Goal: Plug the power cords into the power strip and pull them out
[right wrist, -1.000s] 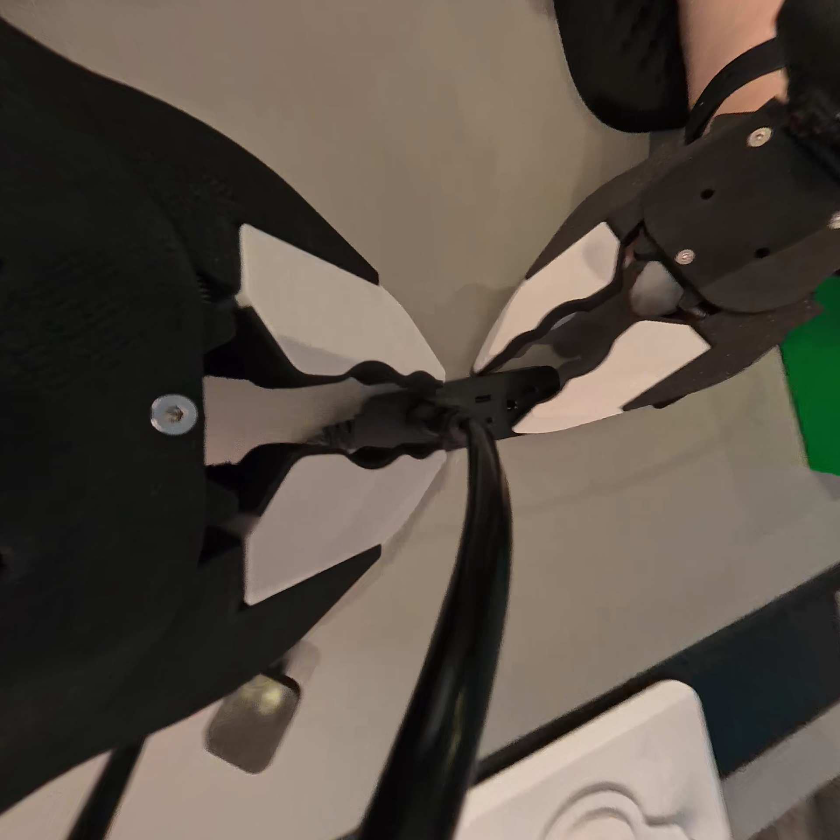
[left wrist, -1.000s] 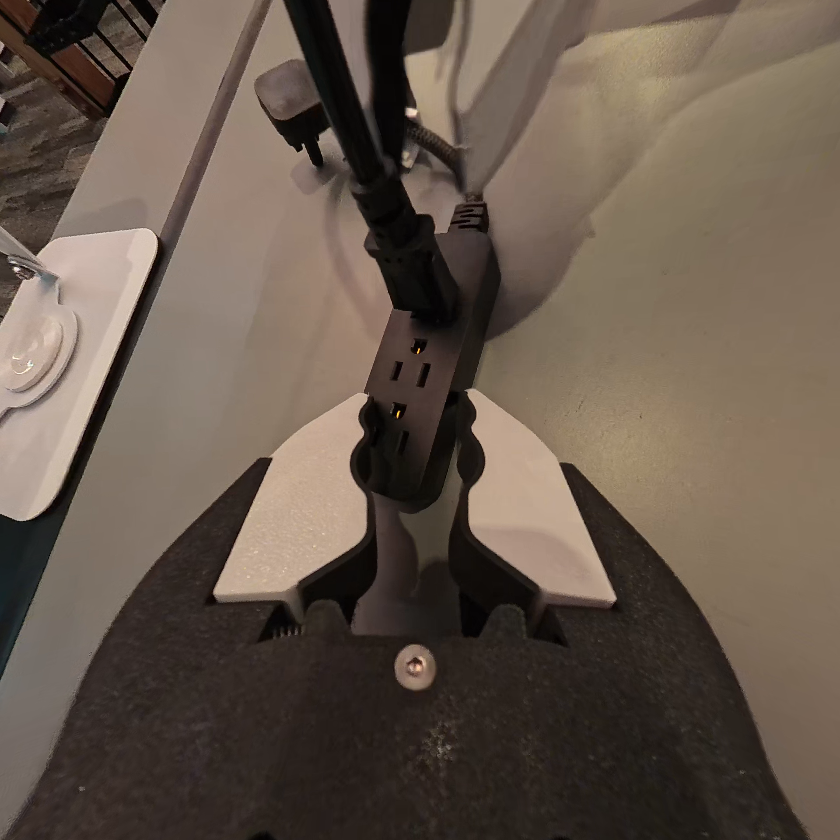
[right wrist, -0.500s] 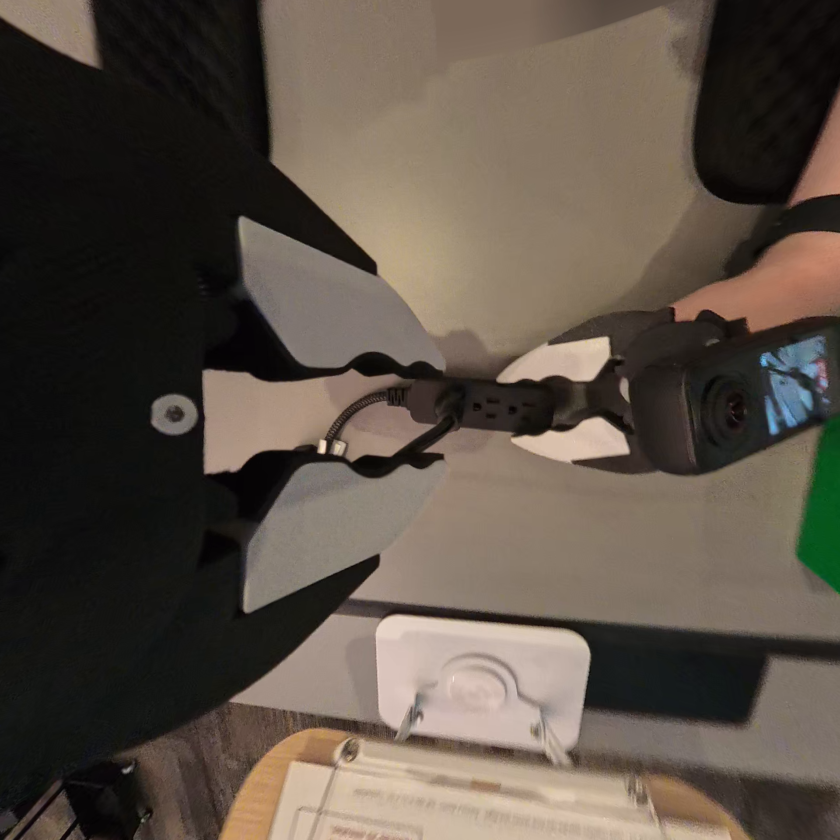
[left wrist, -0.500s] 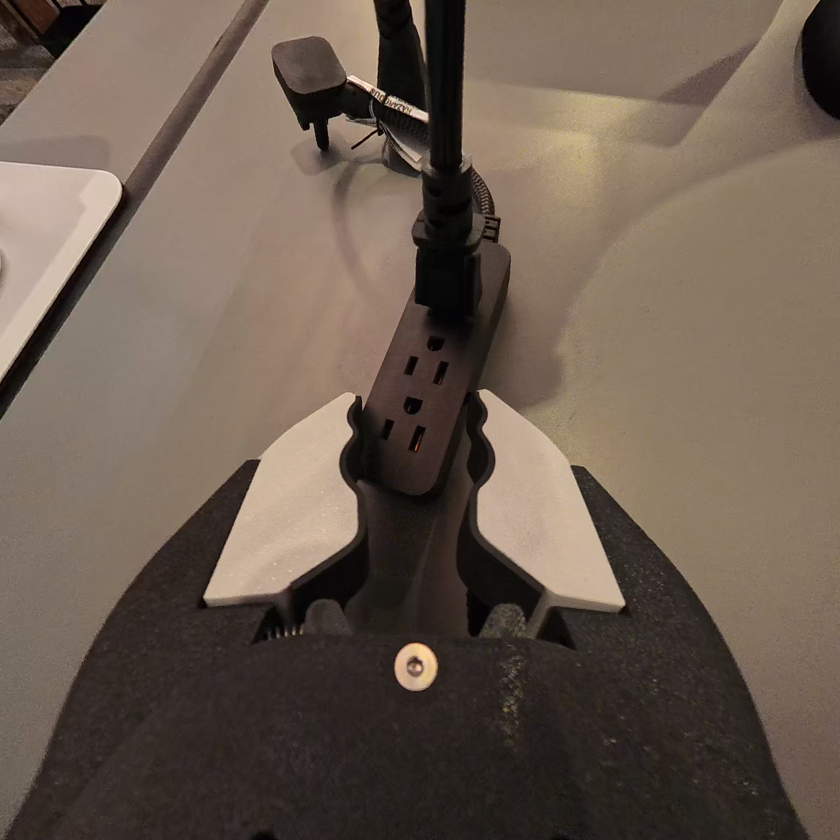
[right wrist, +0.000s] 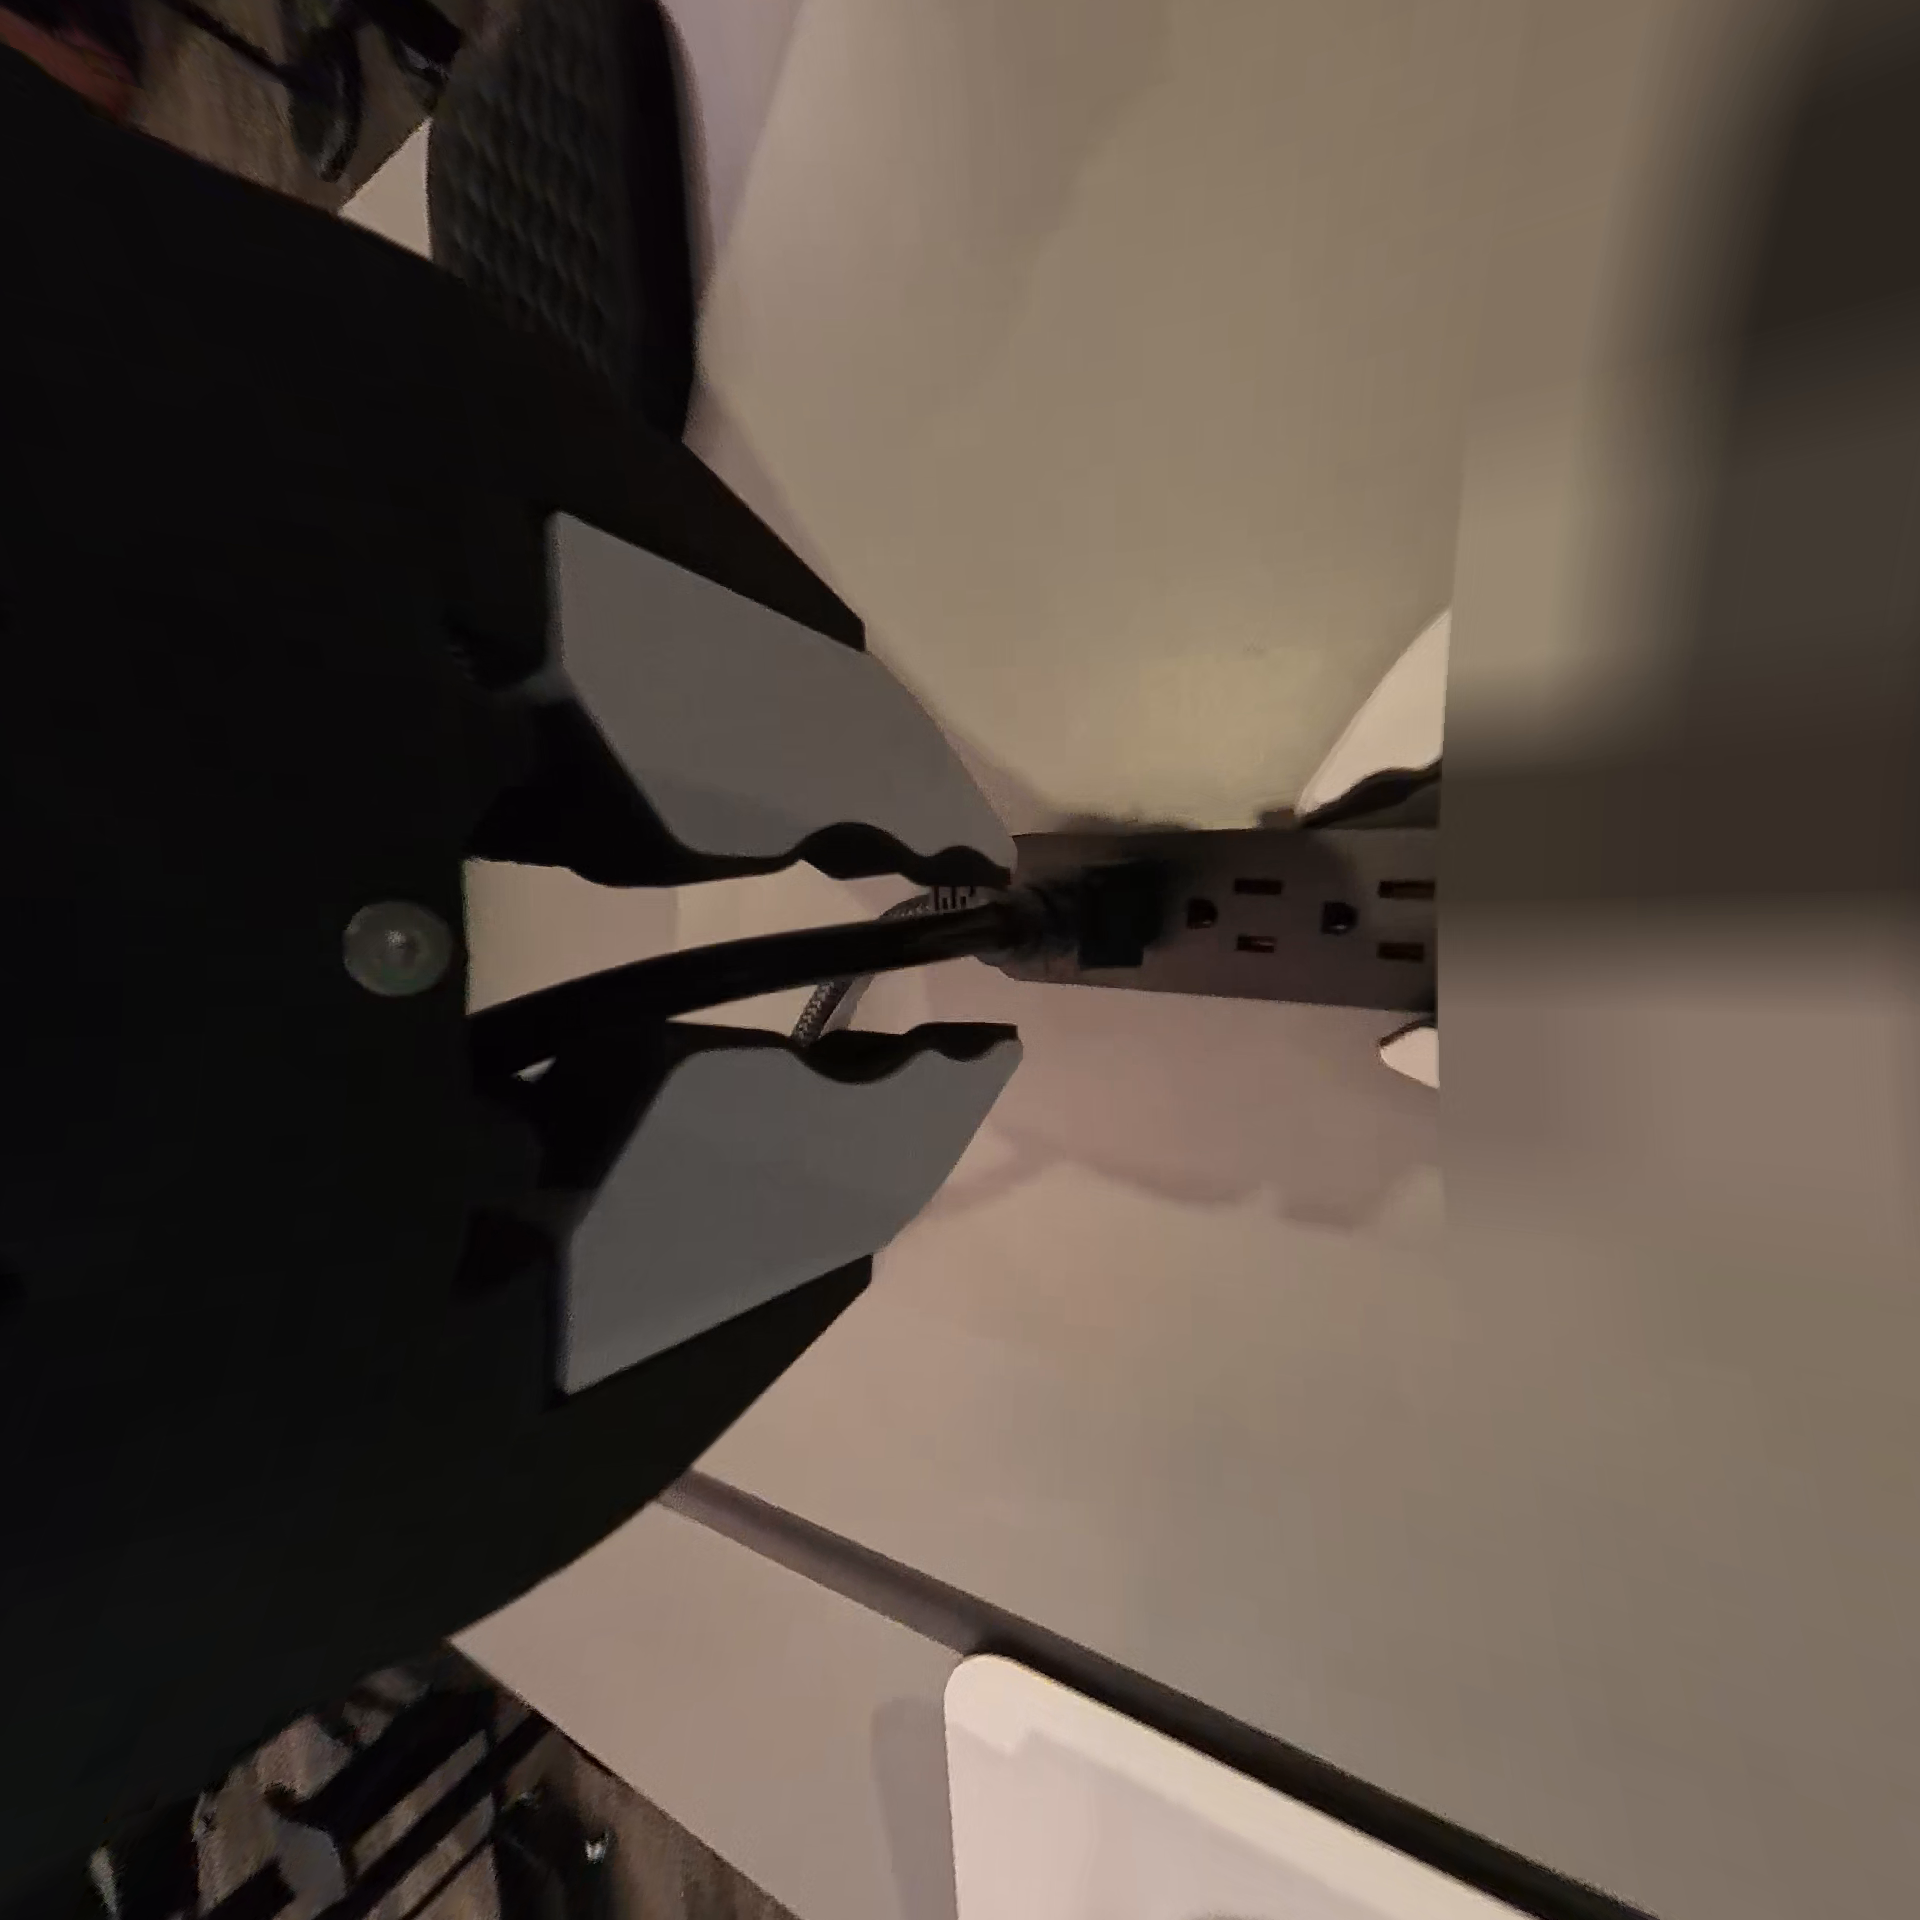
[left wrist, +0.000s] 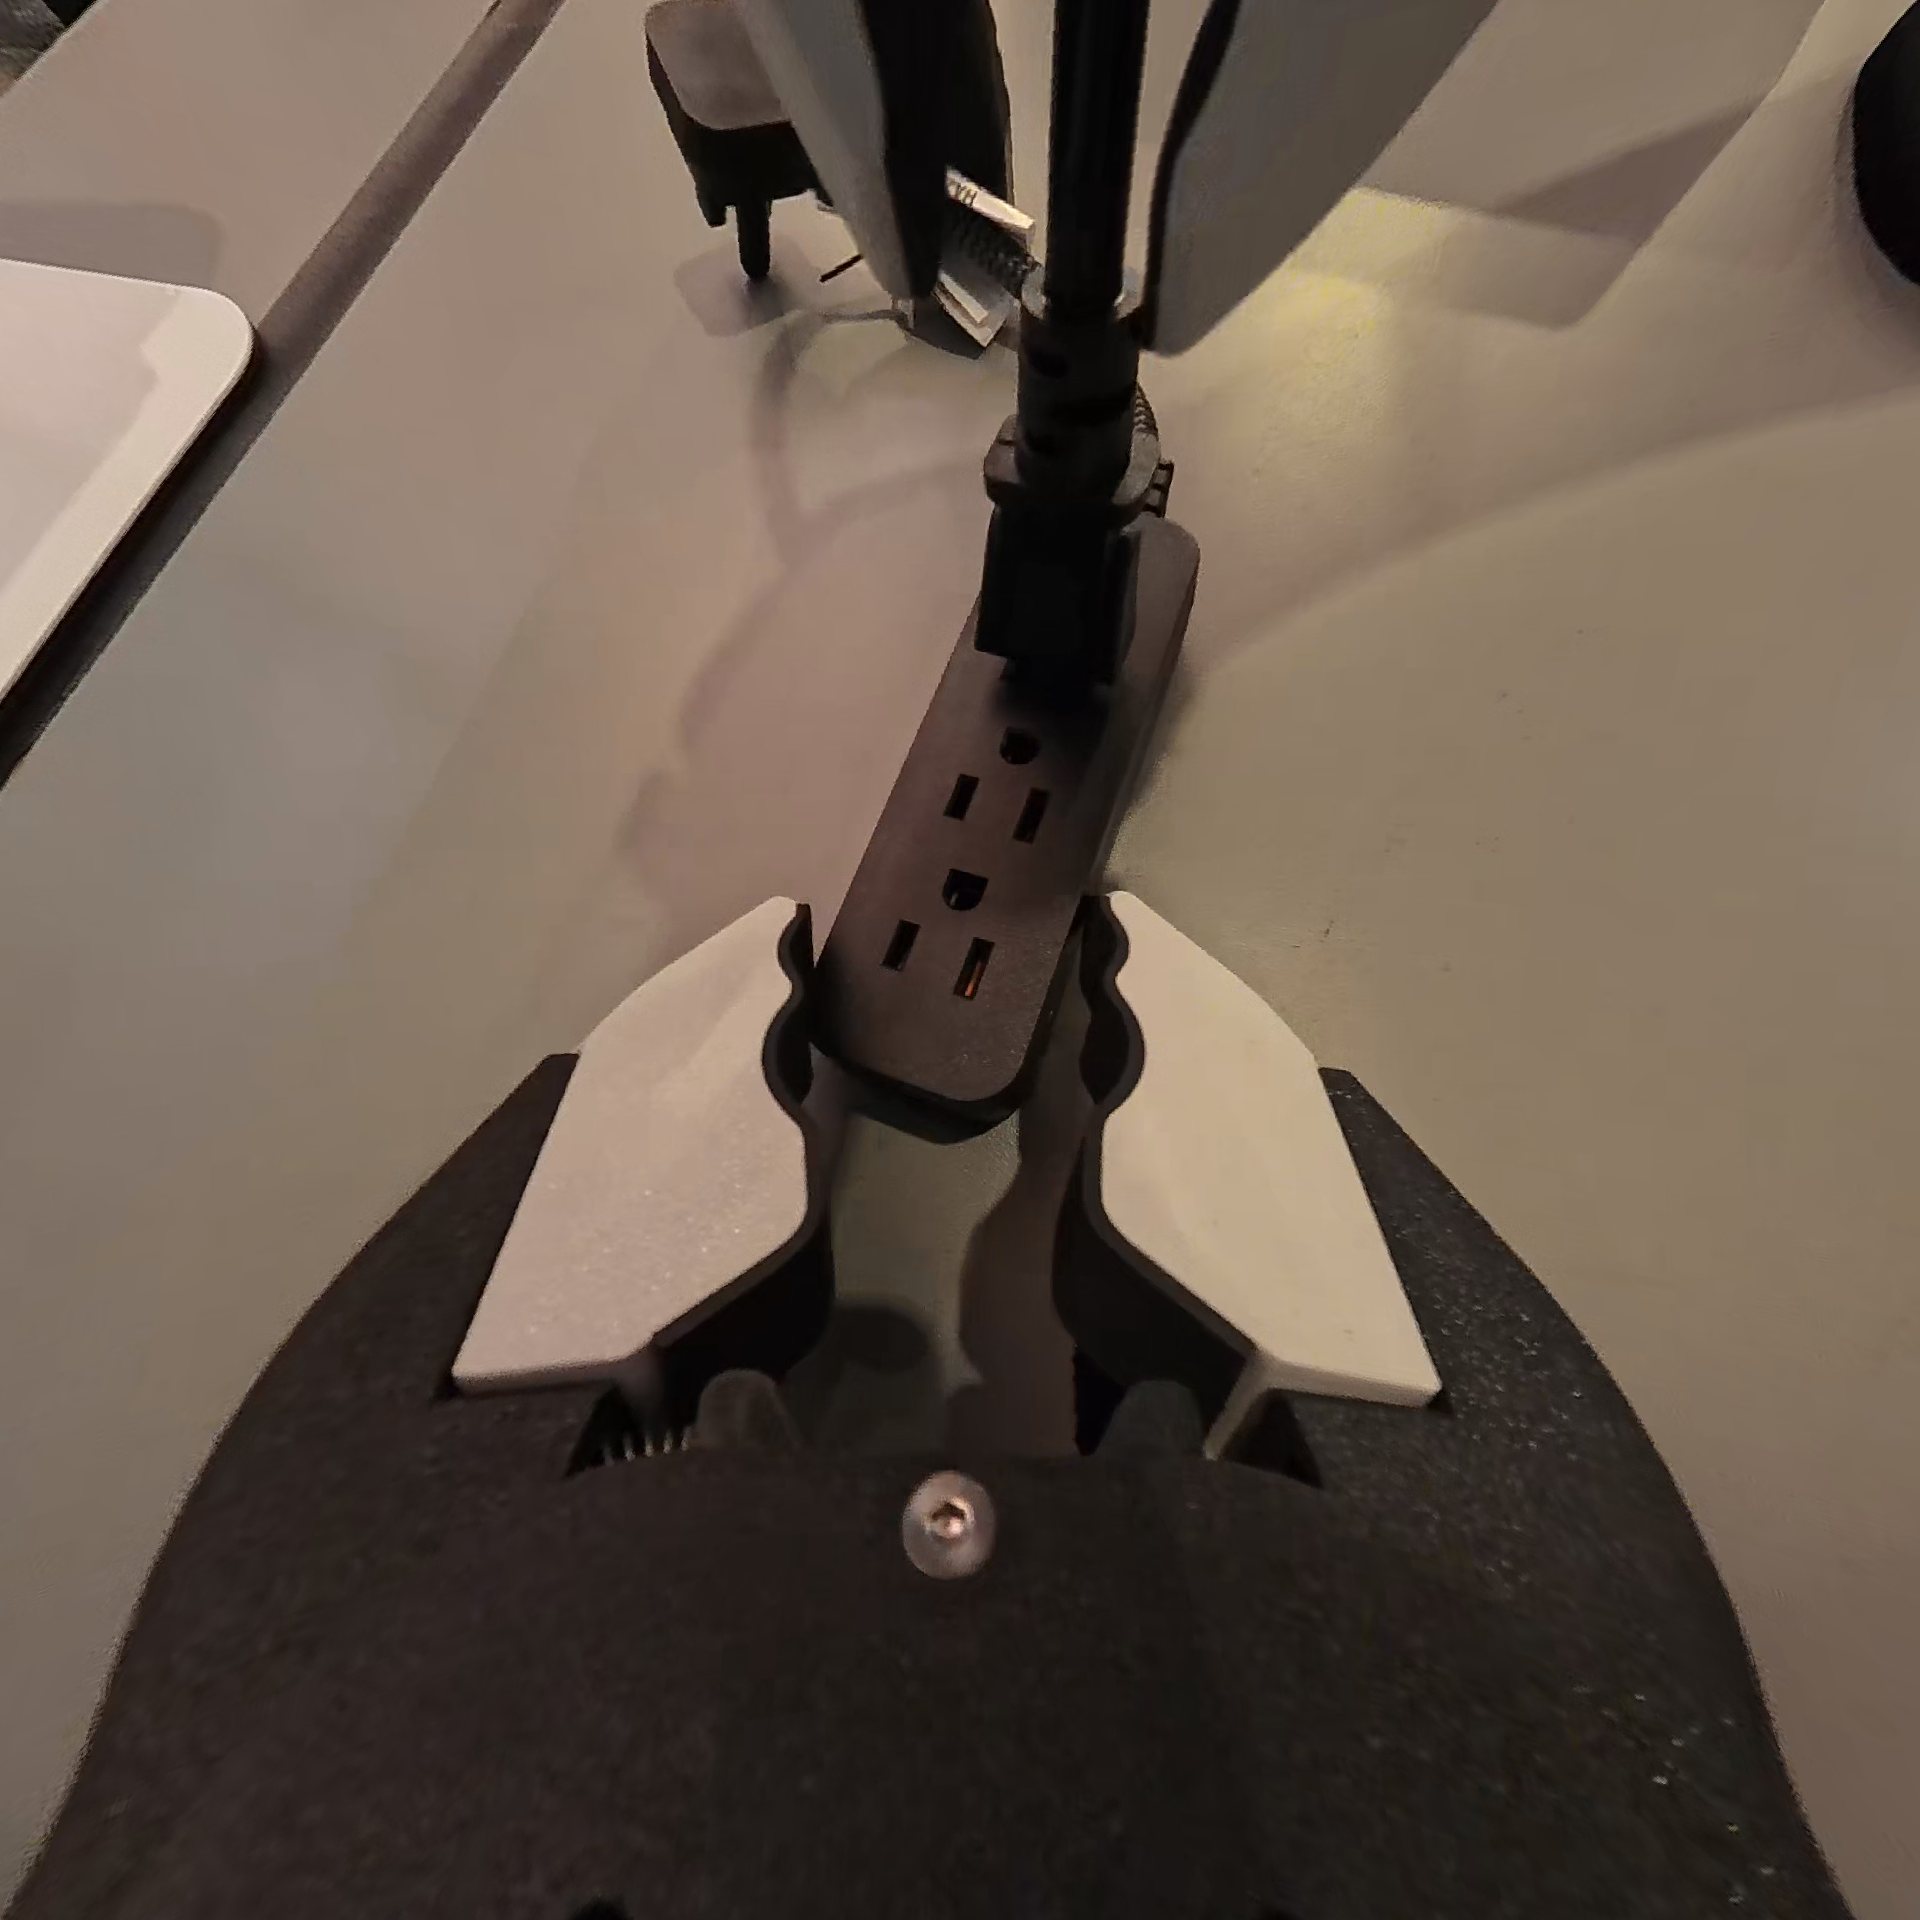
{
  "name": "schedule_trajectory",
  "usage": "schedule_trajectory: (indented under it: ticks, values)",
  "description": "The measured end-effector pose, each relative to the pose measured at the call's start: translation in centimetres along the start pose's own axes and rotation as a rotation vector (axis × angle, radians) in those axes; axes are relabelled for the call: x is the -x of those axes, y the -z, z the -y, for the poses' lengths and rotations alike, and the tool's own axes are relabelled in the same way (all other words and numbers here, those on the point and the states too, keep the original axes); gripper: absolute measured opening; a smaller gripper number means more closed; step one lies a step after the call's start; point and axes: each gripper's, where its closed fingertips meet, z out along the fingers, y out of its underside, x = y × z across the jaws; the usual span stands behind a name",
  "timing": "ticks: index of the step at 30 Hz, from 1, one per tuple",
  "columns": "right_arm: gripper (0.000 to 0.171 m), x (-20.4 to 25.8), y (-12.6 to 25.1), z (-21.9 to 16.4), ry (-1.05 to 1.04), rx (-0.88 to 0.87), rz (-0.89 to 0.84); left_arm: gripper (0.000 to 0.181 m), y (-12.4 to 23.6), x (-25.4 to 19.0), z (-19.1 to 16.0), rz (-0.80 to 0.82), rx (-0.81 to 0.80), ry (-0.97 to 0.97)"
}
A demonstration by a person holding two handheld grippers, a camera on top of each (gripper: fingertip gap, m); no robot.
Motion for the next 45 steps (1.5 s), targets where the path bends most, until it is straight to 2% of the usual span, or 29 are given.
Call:
schedule_trajectory:
  ticks: [14, 23, 36, 43, 45]
  values:
    - [0.019, 0.7, -1.0, 0.0, -0.006, 0.039, 0.0, 0.049, 0.0, -0.1, -0.1, 0.012, 0.006, -0.016]
    - [0.02, 0.8, -1.6, 0.1, 0.067, 0.034, -0.061, 0.049, 0.0, -0.1, -0.1, 0.007, 0.004, -0.014]
    - [0.024, 0.7, -1.5, 0.0, 0.06, 0.026, -0.082, 0.049, 0.0, -0.2, -0.1, 0.003, 0.003, -0.013]
    - [0.025, 0.9, 0.3, 1.0, 0.042, -0.062, -0.087, 0.049, 0.0, -0.2, -0.1, 0.003, 0.003, -0.016]
    - [0.033, 1.0, 1.2, 1.7, 0.009, -0.133, -0.097, 0.049, 0.0, -0.2, -0.1, -0.003, 0.002, -0.008]
